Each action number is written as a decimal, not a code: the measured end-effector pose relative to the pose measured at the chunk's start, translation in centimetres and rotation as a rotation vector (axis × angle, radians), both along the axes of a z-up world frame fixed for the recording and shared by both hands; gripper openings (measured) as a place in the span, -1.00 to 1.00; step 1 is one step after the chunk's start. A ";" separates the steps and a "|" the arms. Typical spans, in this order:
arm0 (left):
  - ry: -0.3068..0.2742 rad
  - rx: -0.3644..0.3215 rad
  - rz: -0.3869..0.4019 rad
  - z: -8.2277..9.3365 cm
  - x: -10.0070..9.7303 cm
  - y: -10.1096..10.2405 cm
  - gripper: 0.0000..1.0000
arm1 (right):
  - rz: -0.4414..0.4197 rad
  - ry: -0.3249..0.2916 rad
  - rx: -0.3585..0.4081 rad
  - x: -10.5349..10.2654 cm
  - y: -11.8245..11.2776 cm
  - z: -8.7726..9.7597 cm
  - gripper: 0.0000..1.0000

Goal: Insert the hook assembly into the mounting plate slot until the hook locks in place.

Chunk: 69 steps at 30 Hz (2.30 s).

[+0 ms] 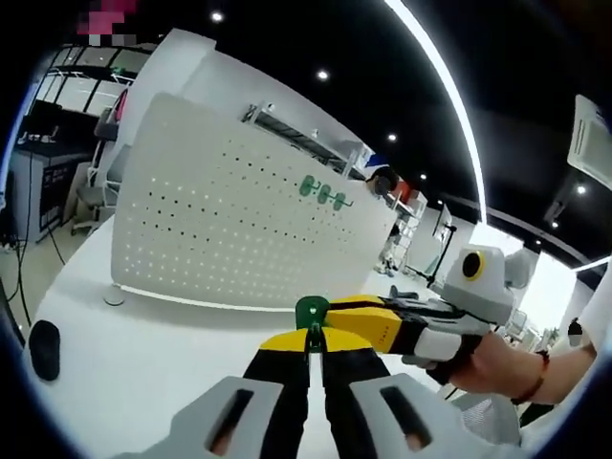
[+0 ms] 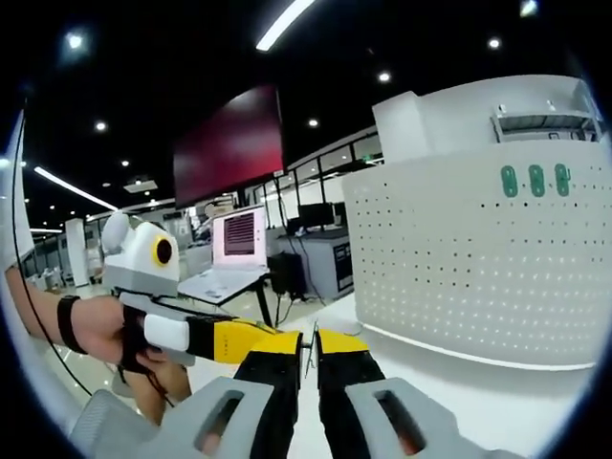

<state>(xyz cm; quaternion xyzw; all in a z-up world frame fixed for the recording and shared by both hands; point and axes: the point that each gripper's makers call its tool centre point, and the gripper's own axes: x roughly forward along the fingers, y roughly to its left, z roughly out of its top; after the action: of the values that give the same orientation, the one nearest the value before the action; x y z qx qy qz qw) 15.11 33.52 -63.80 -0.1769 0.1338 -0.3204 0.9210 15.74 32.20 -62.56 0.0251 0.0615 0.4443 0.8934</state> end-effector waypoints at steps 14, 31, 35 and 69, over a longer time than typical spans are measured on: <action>-0.011 0.058 0.000 0.4 1.1 -0.9 -0.94 | -0.074 0.014 0.003 0.9 -2.6 0.3 -0.66; -0.052 0.089 -0.006 1.4 1.8 -2.1 -0.94 | -0.143 0.011 -0.020 0.0 -5.6 0.2 -0.58; -0.069 0.090 0.002 1.9 2.0 -2.0 -0.95 | -0.151 0.017 -0.021 -0.3 -6.1 0.1 -0.59; -0.148 0.136 0.115 4.6 7.2 -2.1 -0.95 | -0.224 0.015 -0.058 -1.5 -9.3 -0.7 -0.24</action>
<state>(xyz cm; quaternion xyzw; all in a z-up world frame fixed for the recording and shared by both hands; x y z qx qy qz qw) 22.31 31.41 -59.24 -0.0972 0.0765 -0.2692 0.9551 14.23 22.91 -63.31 0.0092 0.0779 0.3395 0.9373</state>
